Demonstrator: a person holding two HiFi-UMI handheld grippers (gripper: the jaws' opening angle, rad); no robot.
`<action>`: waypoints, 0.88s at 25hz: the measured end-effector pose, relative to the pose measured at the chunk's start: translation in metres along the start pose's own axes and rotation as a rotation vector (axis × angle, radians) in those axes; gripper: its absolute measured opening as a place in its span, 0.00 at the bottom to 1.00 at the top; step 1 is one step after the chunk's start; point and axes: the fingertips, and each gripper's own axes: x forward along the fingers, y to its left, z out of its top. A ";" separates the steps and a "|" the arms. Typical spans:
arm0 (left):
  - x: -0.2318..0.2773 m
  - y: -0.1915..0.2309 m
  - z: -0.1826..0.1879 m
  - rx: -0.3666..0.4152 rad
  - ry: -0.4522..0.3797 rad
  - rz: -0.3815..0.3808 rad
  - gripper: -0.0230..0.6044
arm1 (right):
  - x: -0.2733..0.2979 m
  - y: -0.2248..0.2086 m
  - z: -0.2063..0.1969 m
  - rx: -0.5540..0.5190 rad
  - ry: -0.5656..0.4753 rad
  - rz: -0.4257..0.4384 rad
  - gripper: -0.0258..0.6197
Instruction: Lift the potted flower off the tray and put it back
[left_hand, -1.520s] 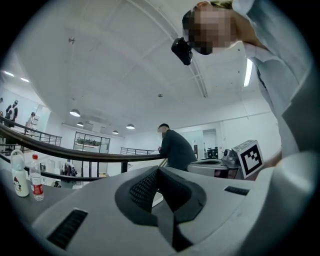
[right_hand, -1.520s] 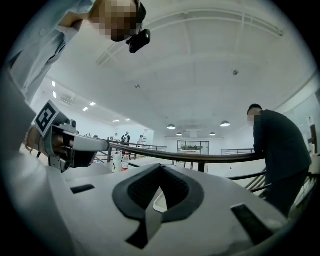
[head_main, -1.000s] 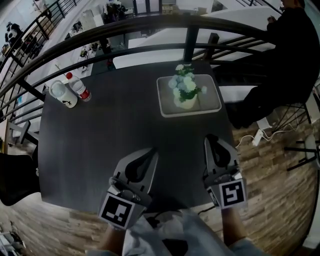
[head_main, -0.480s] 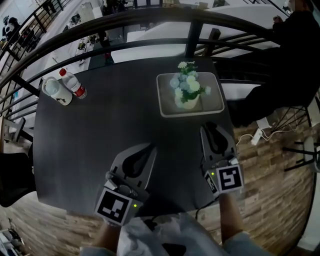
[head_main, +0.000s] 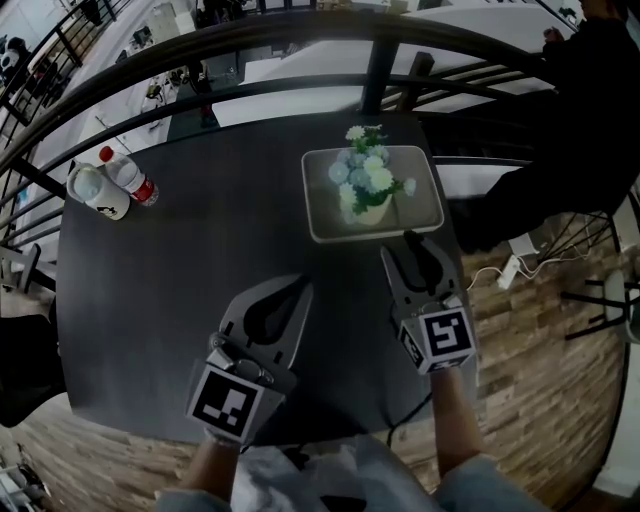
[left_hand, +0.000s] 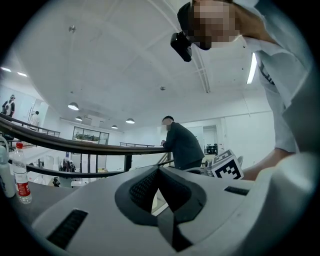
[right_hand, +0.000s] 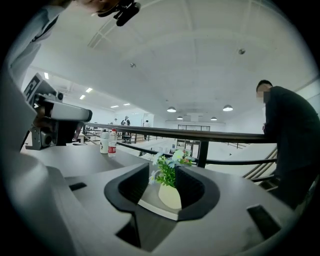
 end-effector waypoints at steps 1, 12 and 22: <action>0.003 0.001 0.000 0.001 -0.003 0.000 0.03 | 0.004 -0.002 -0.003 0.004 0.009 0.000 0.29; 0.022 0.012 -0.016 -0.021 0.008 -0.002 0.03 | 0.047 -0.019 -0.037 0.096 0.056 0.020 0.38; 0.028 0.015 -0.032 -0.035 0.040 0.003 0.03 | 0.078 -0.037 -0.055 0.121 0.100 0.025 0.47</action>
